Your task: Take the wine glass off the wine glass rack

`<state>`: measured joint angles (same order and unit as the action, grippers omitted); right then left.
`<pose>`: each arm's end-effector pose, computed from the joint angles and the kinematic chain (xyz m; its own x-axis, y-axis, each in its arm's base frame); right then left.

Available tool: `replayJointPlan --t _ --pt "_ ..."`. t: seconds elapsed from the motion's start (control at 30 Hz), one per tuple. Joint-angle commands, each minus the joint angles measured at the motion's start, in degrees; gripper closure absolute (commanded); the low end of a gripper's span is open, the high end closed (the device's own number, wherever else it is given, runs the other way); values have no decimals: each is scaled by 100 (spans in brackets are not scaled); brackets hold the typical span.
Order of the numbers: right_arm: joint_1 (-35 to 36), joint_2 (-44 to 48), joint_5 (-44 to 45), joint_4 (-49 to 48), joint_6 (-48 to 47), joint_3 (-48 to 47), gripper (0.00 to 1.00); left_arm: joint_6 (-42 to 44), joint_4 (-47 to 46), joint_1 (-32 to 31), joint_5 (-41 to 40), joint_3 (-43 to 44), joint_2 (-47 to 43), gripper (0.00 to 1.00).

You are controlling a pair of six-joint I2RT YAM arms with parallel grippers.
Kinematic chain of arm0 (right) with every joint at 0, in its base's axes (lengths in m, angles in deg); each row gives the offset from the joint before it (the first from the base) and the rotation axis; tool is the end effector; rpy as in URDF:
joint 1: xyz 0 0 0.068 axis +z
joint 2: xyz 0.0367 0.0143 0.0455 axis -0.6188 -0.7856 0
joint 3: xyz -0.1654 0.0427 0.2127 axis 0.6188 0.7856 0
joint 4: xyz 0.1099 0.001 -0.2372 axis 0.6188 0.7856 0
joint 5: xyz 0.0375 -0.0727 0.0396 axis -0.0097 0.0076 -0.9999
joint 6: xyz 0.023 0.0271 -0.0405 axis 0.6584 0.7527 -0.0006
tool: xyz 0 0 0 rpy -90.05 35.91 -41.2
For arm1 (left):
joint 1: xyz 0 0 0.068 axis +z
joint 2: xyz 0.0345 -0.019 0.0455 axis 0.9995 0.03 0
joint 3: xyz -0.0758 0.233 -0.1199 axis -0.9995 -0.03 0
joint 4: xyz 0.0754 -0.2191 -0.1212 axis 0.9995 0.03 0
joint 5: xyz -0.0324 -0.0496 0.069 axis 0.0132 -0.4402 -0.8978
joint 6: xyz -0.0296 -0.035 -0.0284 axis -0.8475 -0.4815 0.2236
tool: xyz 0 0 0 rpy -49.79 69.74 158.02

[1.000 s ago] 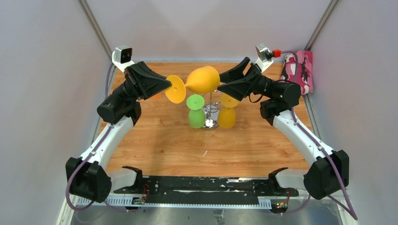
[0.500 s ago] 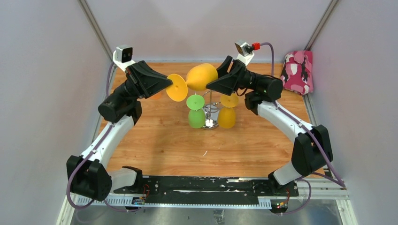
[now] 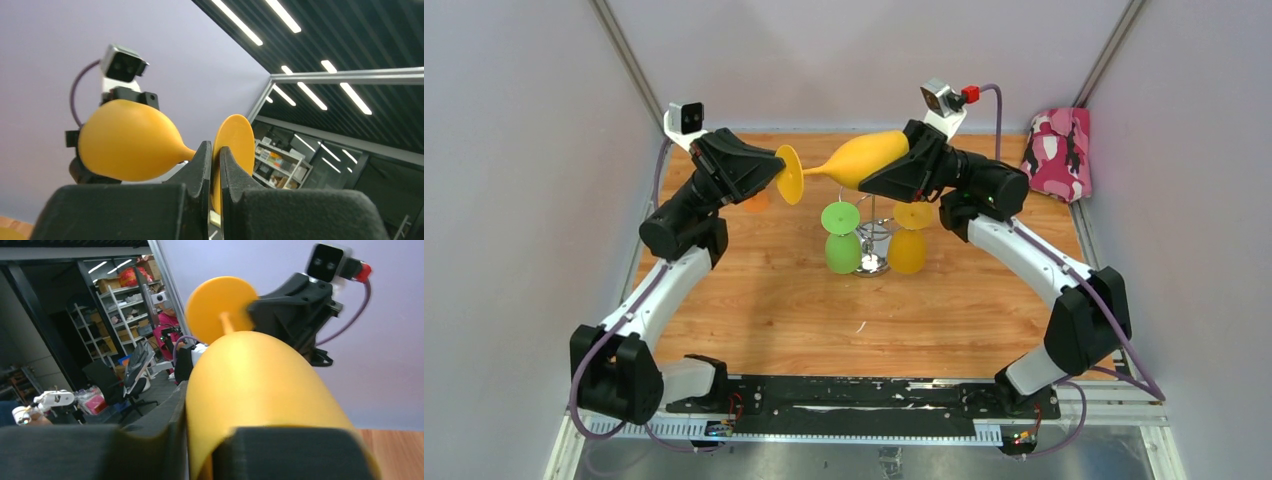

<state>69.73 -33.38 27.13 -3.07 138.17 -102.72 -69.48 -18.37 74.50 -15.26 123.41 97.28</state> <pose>0.2289 0.1765 0.4608 -0.3968 0.3408 -0.8523 -0.8610 -0.4600 0.2169 0.2038 -0.0755 0.4445 -0.6609 -0.5391 -0.5222 0.7477 -0.4130 -0.5200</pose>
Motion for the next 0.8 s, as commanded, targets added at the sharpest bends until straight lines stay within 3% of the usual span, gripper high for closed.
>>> replayJointPlan --t 0.0,0.03,0.2,0.37,0.47,0.67,0.77 --pt "238 77 20 -389 -146 -165 94 393 -188 -55 497 -236 379 95" --pt "240 62 26 -379 -144 -173 99 403 -188 -55 510 -261 399 94" --pt "233 92 81 -225 -239 -124 100 403 -190 -54 559 -227 514 79" --pt "234 309 154 250 -693 122 100 346 -188 -55 617 47 581 45" --pt "234 489 206 617 -999 227 100 302 -196 -50 685 152 586 32" --pt "234 925 193 1477 -1774 484 100 189 -197 2 758 491 456 22" --pt "234 1133 164 1710 -1978 584 100 104 -174 212 721 745 442 22"
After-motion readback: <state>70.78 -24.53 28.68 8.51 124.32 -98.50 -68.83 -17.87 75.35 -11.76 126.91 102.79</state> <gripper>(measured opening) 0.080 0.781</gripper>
